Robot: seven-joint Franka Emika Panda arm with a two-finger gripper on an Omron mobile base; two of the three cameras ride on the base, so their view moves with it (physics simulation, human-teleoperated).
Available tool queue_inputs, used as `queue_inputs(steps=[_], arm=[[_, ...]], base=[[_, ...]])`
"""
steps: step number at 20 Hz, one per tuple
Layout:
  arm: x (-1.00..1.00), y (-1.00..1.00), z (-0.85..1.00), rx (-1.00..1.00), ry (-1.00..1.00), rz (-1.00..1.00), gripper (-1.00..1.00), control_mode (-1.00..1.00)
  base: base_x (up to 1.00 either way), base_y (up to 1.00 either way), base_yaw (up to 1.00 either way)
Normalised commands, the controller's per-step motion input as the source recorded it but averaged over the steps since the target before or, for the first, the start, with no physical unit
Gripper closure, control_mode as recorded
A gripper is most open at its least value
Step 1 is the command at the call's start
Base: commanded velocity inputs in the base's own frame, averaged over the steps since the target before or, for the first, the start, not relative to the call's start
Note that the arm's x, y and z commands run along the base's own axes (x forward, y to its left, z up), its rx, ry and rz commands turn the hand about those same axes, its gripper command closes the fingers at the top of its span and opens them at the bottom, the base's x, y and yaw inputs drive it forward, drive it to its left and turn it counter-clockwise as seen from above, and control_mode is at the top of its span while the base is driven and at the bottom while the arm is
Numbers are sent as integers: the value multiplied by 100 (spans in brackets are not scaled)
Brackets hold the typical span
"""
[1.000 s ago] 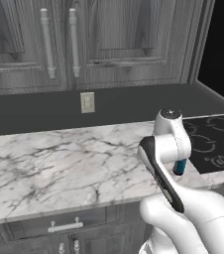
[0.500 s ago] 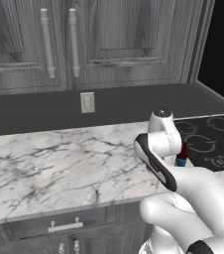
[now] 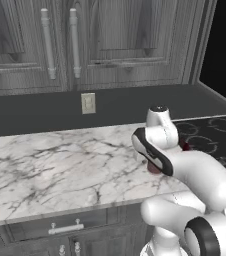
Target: Place the microwavable item in the microwave. Then, close the microwave door and press the start button.
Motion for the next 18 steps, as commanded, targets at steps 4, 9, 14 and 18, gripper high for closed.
queue_inputs(steps=[4, 9, 14, 18], arm=[[0, 0, -39, -2, 13, 2, -100, -100], [0, 0, -16, 0, 5, 0, -100, -100], [0, 0, -7, 0, 1, 0, -100, -100], [0, 0, -11, 0, 0, 0, -100, -100]], base=[[0, 0, 0], [0, 0, 0], [0, 0, 0], [0, 0, 0]])
